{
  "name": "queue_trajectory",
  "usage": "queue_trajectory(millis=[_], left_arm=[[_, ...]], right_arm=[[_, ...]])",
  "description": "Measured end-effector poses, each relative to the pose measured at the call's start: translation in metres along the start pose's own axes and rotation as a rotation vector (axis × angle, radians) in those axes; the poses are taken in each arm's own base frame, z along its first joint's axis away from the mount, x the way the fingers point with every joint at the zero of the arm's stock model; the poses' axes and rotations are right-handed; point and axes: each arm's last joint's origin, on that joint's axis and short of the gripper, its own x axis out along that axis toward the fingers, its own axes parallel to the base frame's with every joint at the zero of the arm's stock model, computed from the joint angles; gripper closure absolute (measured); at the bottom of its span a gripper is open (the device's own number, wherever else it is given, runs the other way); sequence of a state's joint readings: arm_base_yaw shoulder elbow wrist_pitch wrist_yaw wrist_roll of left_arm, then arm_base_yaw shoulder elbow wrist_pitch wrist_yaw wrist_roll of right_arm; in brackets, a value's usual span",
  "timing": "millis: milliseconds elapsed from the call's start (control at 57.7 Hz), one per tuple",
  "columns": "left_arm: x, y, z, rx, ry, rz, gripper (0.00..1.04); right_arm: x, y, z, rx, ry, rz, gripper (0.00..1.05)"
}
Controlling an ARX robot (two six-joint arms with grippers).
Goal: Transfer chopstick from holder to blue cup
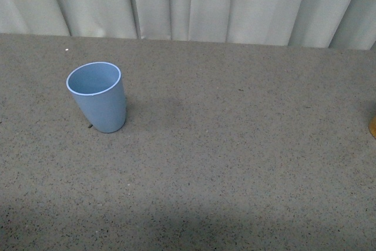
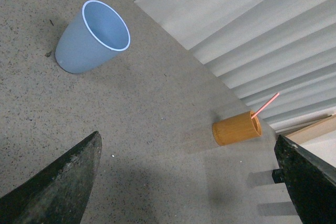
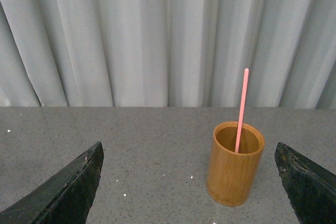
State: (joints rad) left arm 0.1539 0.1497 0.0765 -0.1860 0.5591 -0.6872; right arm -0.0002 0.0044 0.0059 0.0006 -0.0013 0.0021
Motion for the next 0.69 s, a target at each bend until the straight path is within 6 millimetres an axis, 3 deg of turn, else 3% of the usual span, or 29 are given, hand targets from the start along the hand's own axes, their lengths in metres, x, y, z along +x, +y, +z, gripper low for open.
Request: queue_trajectory(millis=[693], left_arm=[[0.0, 0.0, 0.0, 0.0, 0.0, 0.0, 0.07]], right_arm=[[0.0, 0.0, 0.0, 0.0, 0.0, 0.0, 0.09]])
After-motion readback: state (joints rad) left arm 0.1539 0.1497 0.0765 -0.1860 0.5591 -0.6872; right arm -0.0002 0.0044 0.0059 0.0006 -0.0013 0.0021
